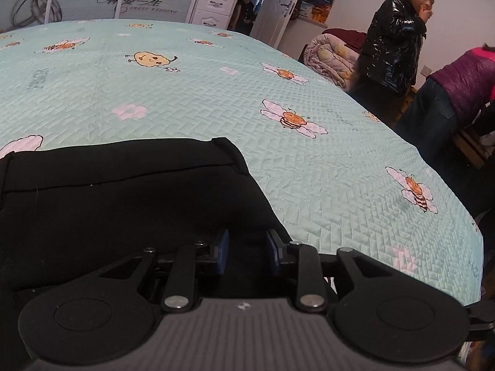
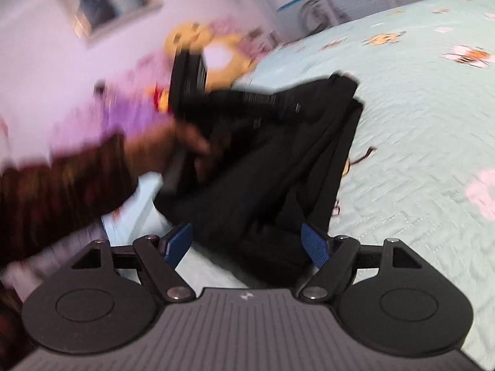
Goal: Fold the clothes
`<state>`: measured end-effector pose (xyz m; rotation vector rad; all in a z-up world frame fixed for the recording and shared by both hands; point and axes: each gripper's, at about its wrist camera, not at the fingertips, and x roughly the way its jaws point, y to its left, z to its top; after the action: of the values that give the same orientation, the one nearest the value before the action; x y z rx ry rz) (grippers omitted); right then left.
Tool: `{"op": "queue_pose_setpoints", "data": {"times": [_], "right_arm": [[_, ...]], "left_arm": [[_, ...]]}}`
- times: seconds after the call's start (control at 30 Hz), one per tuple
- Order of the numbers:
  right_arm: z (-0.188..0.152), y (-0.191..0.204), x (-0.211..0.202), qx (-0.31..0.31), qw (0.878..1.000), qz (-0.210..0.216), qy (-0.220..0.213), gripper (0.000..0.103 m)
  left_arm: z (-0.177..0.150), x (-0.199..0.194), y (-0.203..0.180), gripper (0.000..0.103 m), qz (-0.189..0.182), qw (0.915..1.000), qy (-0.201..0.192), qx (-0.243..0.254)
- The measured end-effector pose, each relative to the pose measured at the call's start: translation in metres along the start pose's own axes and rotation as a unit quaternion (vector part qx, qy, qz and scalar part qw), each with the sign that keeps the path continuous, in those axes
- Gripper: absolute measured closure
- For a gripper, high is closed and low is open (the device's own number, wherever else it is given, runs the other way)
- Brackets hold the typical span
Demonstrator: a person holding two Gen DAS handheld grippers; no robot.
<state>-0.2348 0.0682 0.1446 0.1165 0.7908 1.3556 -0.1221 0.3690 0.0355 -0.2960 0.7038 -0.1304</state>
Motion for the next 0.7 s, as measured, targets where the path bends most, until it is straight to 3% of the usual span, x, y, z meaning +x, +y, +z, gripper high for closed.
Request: {"op": "queue_pose_setpoints", "data": {"times": [0.2, 0.43, 0.5, 0.7], "right_arm": [[0.001, -0.002, 0.017, -0.052, 0.996, 0.071, -0.009, 0.031], [-0.006, -0.017, 0.021, -0.008, 0.988, 0.134, 0.078, 0.039], [-0.013, -0.021, 0.019, -0.005, 0.988, 0.123, 0.089, 0.045], [-0.016, -0.024, 0.011, 0.051, 0.99, 0.114, 0.067, 0.046]], "left_arm": [[0.001, 0.002, -0.002, 0.071, 0.003, 1.0, 0.004, -0.002], [-0.001, 0.003, 0.0, 0.071, 0.001, 0.9999, -0.003, -0.014], [-0.002, 0.002, 0.0, 0.071, 0.002, 0.9999, -0.005, -0.015], [-0.003, 0.001, -0.003, 0.071, 0.008, 0.9999, -0.009, -0.01]]}}
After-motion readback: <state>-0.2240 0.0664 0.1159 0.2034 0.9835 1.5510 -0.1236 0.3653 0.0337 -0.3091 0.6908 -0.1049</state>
